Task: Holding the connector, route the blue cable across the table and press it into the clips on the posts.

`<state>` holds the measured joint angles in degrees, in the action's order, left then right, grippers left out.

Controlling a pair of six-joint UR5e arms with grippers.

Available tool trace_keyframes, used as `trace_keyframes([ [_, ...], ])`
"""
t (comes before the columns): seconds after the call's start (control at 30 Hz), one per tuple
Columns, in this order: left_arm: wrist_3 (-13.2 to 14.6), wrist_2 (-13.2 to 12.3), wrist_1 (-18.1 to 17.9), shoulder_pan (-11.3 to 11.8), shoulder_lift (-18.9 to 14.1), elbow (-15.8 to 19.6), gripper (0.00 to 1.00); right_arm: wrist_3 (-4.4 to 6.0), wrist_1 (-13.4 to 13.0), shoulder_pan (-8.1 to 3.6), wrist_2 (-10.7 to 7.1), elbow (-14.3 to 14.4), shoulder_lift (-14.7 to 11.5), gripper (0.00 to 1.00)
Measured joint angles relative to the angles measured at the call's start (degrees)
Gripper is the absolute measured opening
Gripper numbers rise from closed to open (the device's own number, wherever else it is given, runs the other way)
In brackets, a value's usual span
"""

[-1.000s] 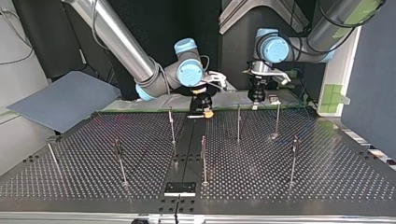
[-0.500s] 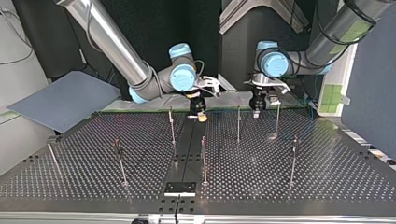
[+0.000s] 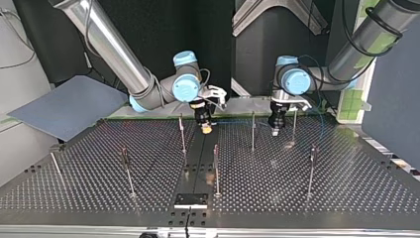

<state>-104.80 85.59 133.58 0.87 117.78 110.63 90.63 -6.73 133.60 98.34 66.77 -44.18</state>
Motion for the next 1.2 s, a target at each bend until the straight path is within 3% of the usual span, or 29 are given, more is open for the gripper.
trace_keyframes([
  [0.07,-0.1,0.0,0.4,0.1,0.0,-0.2,0.05,0.0,0.0,-0.28,-0.04,0.0,0.0,0.0],
  [0.1,-0.1,0.0,0.5,0.2,0.0,-0.3,0.12,0.0,0.0,-0.38,-0.05,0.0,0.0,0.0],
  [0.13,-0.2,0.0,0.7,0.2,0.0,-0.3,0.25,0.0,0.0,-0.52,-0.06,-0.1,0.0,0.0],
  [0.17,-0.3,0.0,0.9,0.2,0.0,-0.3,0.25,0.0,0.0,-0.62,-0.06,-0.1,0.0,0.0],
  [0.2,-0.3,0.1,1.1,0.1,0.0,-0.3,0.35,0.0,0.0,-0.7,-0.05,-0.1,0.0,0.0],
  [0.23,-0.3,0.3,1.6,0.0,0.0,-0.2,0.51,0.0,0.0,-0.81,-0.03,-0.1,0.0,0.0],
  [0.27,-0.3,0.5,1.9,0.0,0.0,-0.2,0.51,0.0,0.0,-0.87,-0.02,-0.1,0.0,0.0],
  [0.33,0.0,1.2,2.7,-0.2,0.0,-0.2,0.75,0.0,0.0,-0.95,-0.03,-0.1,0.0,0.0],
  [0.37,0.2,1.5,3.1,-0.3,0.0,-0.2,0.75,0.0,0.0,-0.97,-0.02,-0.1,0.0,0.0],
  [0.4,0.4,1.9,3.5,-0.3,0.0,-0.2,0.93,-0.02,0.0,-0.98,-0.02,-0.1,0.0,0.0],
  [0.43,0.9,2.5,4.1,-0.4,0.0,-0.2,1.0,-0.04,0.0,-0.99,-0.03,-0.1,0.0,0.0],
  [0.7,3.1,4.0,7.9,-0.7,-0.7,-0.1,1.0,-0.25,0.0,-1.13,-0.14,-0.2,-0.1,0.0],
  [0.97,1.2,3.5,10.9,-1.9,-4.5,3.3,1.0,-0.3,0.2,-1.64,-0.32,-0.3,-0.1,0.0],
  [1.2,1.1,2.3,12.1,-3.6,-8.0,6.6,1.0,-0.33,0.4,-1.75,-0.32,-0.3,-0.2,0.0],
])
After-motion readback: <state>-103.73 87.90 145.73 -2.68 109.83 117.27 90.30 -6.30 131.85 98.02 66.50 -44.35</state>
